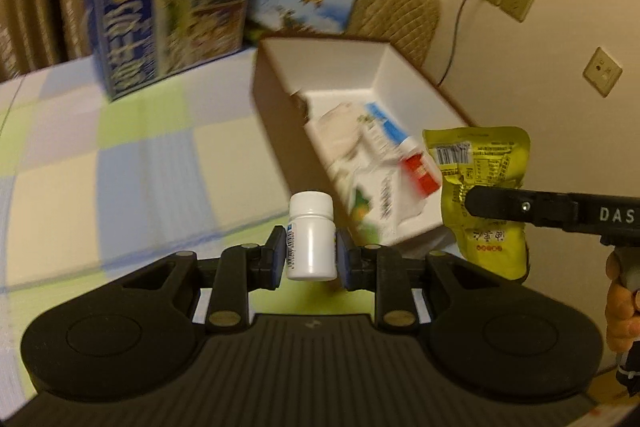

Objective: Organize objects
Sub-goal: 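Carry the pill bottle and snack pouch with both tools over the brown box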

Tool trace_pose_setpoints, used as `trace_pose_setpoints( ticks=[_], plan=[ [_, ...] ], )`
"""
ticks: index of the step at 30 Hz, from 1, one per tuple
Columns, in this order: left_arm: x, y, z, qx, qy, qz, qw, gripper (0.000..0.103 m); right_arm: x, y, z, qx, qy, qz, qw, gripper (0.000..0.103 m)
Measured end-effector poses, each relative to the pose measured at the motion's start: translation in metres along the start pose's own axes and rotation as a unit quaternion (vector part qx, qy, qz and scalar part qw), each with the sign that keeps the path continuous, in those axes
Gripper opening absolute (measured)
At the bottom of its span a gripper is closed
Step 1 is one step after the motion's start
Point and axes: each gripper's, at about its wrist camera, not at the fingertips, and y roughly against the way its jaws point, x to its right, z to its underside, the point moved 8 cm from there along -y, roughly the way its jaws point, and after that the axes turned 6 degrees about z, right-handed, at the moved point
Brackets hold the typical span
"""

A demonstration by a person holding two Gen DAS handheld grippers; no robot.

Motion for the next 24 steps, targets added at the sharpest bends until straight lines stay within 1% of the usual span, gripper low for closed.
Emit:
trace_pose_setpoints(
  ticks=[5, 9, 12, 17, 24],
  plan=[
    [0.028, -0.034, -0.034, 0.009, -0.009, 0.009, 0.9999, 0.022, 0.039, -0.002, -0.035, 0.014, -0.012, 0.033, 0.999, 0.021],
    [0.043, -0.063, -0.057, 0.006, -0.014, 0.002, 0.9999, 0.022, 0.069, -0.015, -0.057, 0.015, -0.017, 0.051, 0.998, 0.021],
    [0.044, -0.087, -0.073, -0.002, -0.002, 0.002, 1.0, 0.022, 0.087, -0.032, -0.069, 0.007, -0.015, 0.063, 0.998, 0.021],
    [0.039, -0.124, -0.093, -0.018, 0.002, -0.015, 0.9997, 0.022, 0.109, -0.062, -0.087, -0.005, -0.007, 0.086, 0.996, 0.021],
    [0.03, -0.166, -0.123, -0.027, 0.003, -0.04, 0.9988, 0.022, 0.123, -0.106, -0.112, -0.015, 0.02, 0.114, 0.993, 0.021]
  ],
)
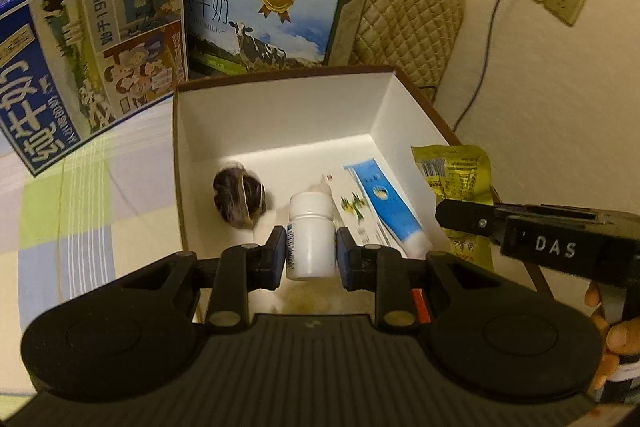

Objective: Organize objects
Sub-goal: 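Carry the pill bottle and snack pouch with both tools over the brown box, then open both tools to drop the bottle and pouch into the brown box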

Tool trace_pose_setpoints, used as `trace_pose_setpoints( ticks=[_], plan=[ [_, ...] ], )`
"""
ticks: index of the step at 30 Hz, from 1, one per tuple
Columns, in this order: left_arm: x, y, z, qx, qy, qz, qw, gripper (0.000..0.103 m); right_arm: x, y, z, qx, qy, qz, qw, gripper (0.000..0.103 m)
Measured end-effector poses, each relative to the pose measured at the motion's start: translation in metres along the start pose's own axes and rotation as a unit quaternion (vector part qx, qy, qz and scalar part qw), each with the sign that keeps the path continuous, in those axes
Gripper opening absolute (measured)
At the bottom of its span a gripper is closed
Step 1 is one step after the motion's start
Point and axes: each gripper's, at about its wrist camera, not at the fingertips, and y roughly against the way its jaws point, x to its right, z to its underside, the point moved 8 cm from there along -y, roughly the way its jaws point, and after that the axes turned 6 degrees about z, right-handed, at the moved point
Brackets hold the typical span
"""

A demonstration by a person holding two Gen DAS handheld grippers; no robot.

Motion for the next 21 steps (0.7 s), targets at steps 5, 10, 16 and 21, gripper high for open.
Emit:
trace_pose_setpoints(
  ticks=[5, 10, 16, 21],
  plan=[
    [-0.004, -0.026, -0.021, -0.003, -0.004, -0.014, 0.9999, 0.022, 0.003, -0.023, -0.016, -0.005, 0.009, 0.006, 1.0, 0.021],
    [-0.005, -0.045, -0.037, -0.002, -0.003, -0.019, 0.9998, 0.022, 0.005, -0.035, -0.026, -0.006, 0.016, 0.008, 1.0, 0.021],
    [-0.005, -0.053, -0.048, 0.001, -0.008, -0.024, 0.9997, 0.039, 0.006, -0.044, -0.033, -0.006, 0.021, 0.006, 1.0, 0.021],
    [-0.011, -0.046, -0.047, 0.004, -0.003, -0.032, 0.9995, 0.056, 0.008, -0.051, -0.036, -0.009, 0.022, 0.008, 1.0, 0.021]
  ],
)
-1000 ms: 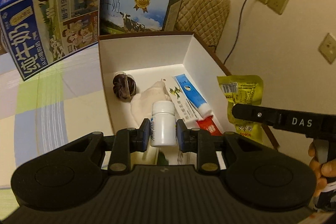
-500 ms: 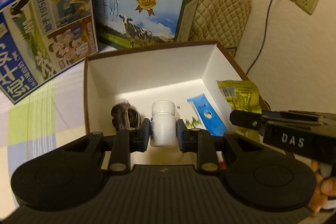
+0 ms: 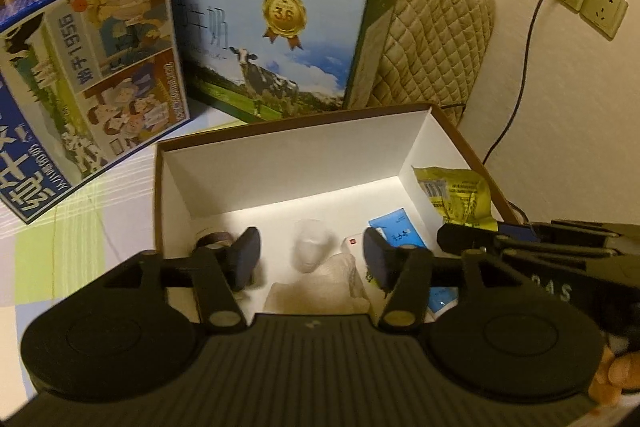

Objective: Organize objects
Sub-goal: 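Open both tools to drop the bottle and pouch into the brown box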

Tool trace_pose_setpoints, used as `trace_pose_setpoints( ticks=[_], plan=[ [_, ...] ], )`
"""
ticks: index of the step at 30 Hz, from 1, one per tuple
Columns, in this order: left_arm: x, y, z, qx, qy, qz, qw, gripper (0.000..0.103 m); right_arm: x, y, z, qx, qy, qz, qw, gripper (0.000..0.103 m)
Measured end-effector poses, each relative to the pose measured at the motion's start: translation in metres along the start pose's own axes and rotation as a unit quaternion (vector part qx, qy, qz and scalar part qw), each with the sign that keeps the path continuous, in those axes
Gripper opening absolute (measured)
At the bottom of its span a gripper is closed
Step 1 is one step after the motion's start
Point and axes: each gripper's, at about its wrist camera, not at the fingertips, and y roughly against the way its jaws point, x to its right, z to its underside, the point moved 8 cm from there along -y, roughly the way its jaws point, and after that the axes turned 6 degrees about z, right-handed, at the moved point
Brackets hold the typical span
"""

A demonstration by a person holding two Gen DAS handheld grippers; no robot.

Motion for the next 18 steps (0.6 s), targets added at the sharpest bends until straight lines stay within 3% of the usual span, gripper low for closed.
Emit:
trace_pose_setpoints(
  ticks=[2, 11, 15, 18],
  plan=[
    [-0.004, 0.006, 0.002, 0.002, 0.006, -0.002, 1.0, 0.066, 0.0, -0.002, -0.001, 0.003, 0.004, -0.002, 1.0, 0.021],
    [-0.017, 0.044, 0.018, 0.013, 0.035, -0.006, 0.9993, 0.086, 0.003, 0.0, -0.009, 0.011, 0.01, -0.004, 1.0, 0.024],
    [-0.019, 0.064, 0.026, 0.022, 0.043, -0.01, 0.9988, 0.092, 0.003, 0.011, -0.003, 0.01, 0.009, -0.014, 1.0, 0.043],
    [-0.017, 0.079, 0.031, 0.03, 0.039, -0.018, 0.9986, 0.097, 0.001, 0.024, 0.004, 0.011, 0.01, -0.029, 0.999, 0.049]
  ],
)
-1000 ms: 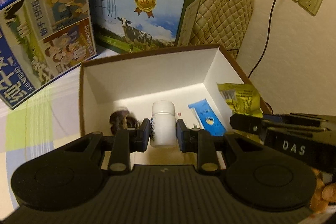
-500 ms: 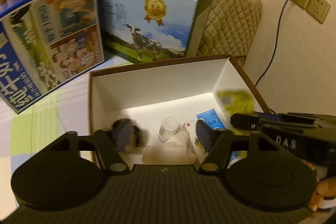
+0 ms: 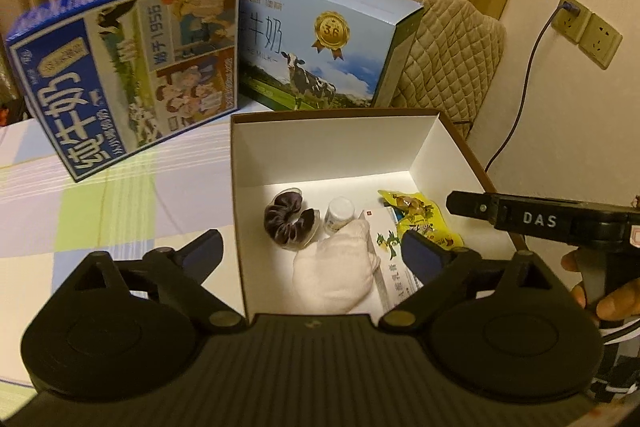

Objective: Organize objects

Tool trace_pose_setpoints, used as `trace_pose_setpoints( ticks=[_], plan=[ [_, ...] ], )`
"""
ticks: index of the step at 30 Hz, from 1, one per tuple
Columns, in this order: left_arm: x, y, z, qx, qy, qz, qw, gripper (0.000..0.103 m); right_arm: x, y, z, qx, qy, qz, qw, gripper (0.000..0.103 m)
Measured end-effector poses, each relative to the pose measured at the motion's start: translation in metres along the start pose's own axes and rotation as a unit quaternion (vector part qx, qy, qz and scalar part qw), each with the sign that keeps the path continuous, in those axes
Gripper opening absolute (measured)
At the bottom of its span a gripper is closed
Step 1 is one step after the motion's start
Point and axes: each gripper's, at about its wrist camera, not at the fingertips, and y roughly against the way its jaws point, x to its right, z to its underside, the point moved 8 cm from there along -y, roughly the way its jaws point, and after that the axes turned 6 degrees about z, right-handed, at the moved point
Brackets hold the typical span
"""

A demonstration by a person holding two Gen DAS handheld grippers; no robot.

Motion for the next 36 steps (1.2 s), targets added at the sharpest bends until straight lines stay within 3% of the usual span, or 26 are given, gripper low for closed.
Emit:
trace_pose_setpoints(
  ticks=[7, 14, 20, 27, 36],
  plan=[
    [0.002, 0.038, 0.013, 0.029, 0.004, -0.015, 0.9995, 0.101, -0.012, 0.04, 0.02, 0.013, 0.006, -0.033, 0.999, 0.063],
    [-0.002, 0.076, 0.036, 0.052, 0.029, -0.023, 0.998, 0.102, -0.029, 0.079, 0.048, 0.015, -0.003, -0.051, 0.999, 0.064],
    [-0.013, 0.111, 0.058, 0.065, 0.028, -0.032, 0.997, 0.102, -0.048, 0.107, 0.078, 0.015, 0.003, -0.035, 0.999, 0.064],
    [-0.027, 0.164, 0.093, 0.087, -0.017, -0.036, 0.9954, 0.102, -0.074, 0.132, 0.118, 0.006, 0.002, -0.008, 1.0, 0.064],
    [-0.056, 0.221, 0.147, 0.067, -0.017, -0.059, 0.9958, 0.102, -0.119, 0.165, 0.165, 0.002, 0.011, 0.0, 1.0, 0.064]
  ],
)
